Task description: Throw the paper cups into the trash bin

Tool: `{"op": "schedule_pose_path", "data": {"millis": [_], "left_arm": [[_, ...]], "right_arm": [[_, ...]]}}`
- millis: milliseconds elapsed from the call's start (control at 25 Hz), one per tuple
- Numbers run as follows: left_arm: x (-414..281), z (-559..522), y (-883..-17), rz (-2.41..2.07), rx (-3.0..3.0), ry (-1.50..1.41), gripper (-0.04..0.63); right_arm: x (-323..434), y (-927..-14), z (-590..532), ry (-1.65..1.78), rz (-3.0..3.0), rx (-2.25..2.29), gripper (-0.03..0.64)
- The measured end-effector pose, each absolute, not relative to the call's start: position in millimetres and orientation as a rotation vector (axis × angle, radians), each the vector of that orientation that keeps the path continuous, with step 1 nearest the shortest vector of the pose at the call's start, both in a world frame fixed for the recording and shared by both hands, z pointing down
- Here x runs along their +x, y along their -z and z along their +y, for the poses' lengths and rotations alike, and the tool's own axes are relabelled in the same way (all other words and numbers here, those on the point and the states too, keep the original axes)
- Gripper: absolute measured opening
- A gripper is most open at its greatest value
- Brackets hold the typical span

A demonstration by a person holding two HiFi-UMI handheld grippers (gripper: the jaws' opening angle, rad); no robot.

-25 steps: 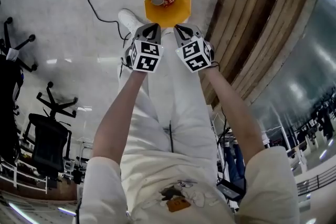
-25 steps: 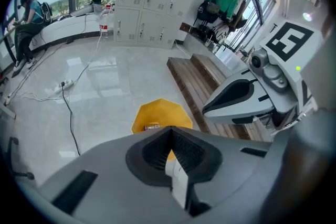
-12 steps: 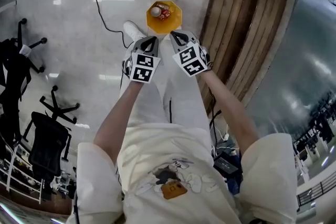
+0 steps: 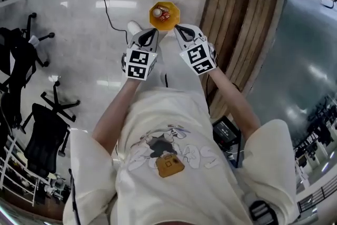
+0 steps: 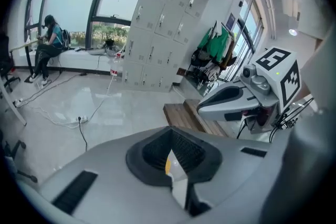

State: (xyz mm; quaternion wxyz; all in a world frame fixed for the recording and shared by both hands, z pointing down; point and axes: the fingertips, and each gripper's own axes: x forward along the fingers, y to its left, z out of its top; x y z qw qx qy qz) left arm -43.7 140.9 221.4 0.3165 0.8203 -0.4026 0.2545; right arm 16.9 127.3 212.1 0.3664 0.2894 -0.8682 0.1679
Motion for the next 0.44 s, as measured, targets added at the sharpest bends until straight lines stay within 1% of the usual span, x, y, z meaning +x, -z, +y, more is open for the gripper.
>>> {"op": "schedule_pose_path", "data": {"millis": [440], "left_arm": [[-52.9,155.3,-17.9,-1.062,2.515,-0.52,0.005]], "right_arm": [[-13.0,-46.3,175.2,-0.248,-2.414,0.756,0.008]]}}
